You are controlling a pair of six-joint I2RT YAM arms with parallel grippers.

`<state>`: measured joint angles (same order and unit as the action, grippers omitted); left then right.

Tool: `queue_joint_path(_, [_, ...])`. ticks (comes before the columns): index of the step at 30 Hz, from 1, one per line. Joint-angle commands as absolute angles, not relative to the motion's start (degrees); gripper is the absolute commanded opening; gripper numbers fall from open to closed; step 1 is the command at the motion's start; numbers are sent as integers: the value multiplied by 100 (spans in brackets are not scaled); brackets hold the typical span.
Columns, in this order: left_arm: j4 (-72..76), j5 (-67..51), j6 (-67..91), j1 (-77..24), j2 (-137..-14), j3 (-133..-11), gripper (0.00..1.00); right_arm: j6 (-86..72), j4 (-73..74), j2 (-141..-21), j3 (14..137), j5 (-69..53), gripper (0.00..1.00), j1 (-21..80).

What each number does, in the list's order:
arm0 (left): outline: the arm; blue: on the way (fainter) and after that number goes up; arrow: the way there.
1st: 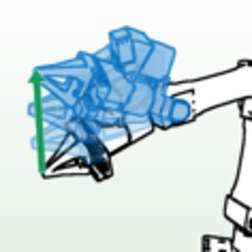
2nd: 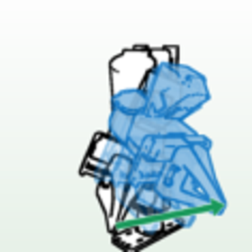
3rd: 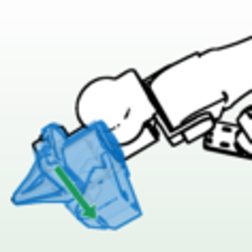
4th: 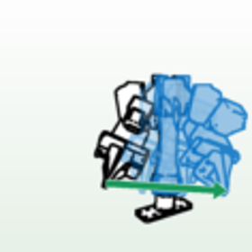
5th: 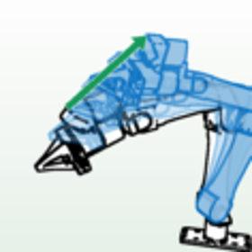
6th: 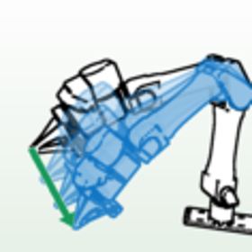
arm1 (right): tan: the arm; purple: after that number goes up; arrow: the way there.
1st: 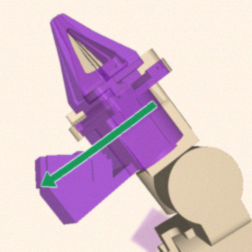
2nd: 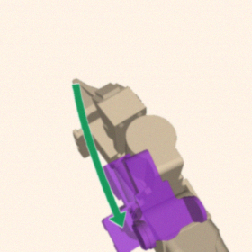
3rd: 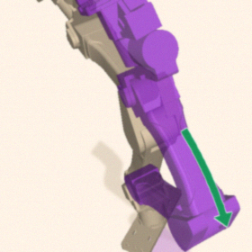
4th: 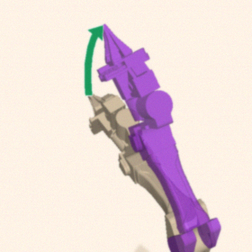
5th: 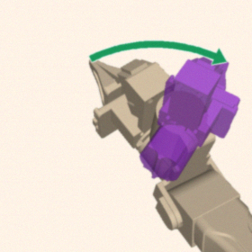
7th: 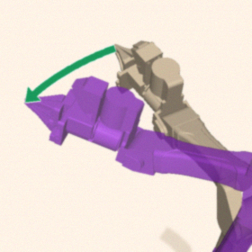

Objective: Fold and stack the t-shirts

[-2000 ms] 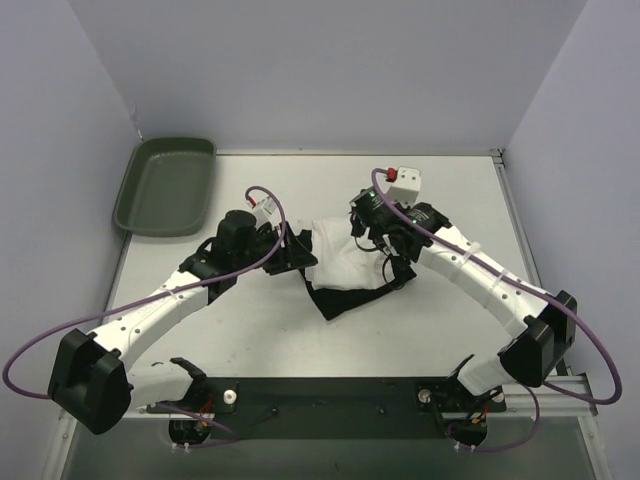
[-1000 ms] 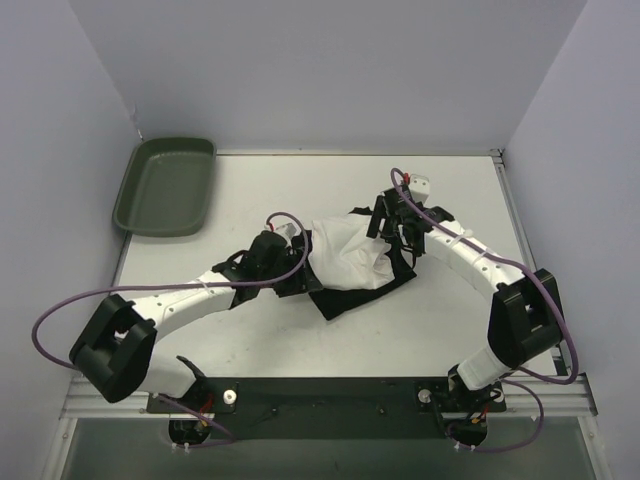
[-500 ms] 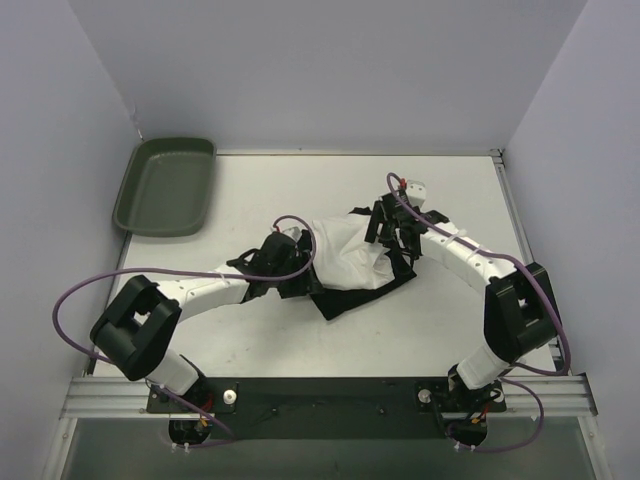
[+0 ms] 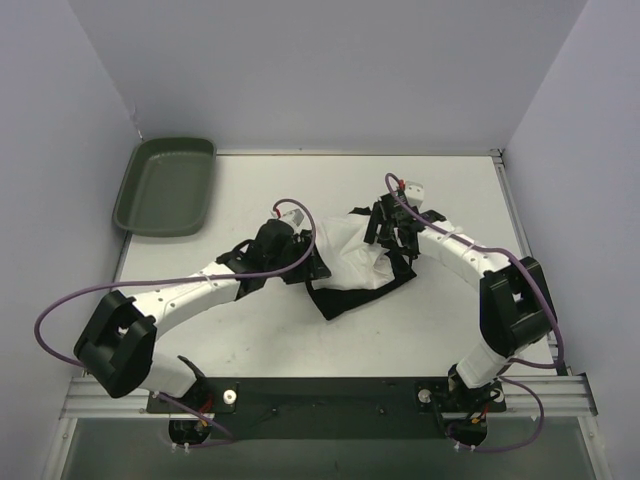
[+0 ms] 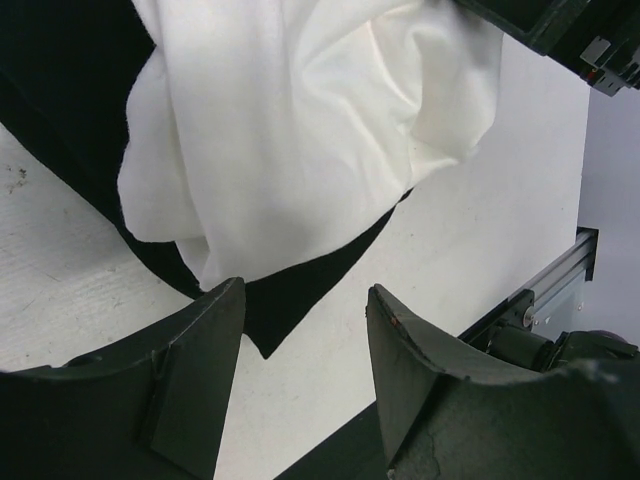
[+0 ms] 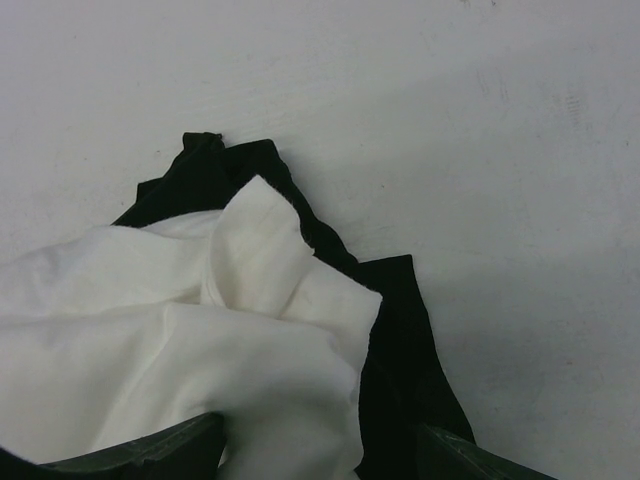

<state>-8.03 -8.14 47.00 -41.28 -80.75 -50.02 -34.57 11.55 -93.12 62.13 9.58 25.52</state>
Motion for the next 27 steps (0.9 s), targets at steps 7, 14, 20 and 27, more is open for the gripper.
queue_joint_path(7, [-694, -791, 4535, -4149, -8525, -5282, 61, -3507, 1160, -9308, 6258, 958, 76, 2479])
queue_joint_path(14, [-642, -782, 4517, -4157, -8832, -5449, 62, -3481, 1151, -9351, 6267, 941, 67, 2444])
queue_joint_path(20, [-545, -809, 4535, -4157, -8947, -5484, 61, -3454, 1099, -9457, 6328, 888, 42, 2391])
queue_joint_path(27, [-519, -817, 4544, -4157, -9000, -5476, 61, -3437, 1090, -9624, 6451, 844, 16, 2355])
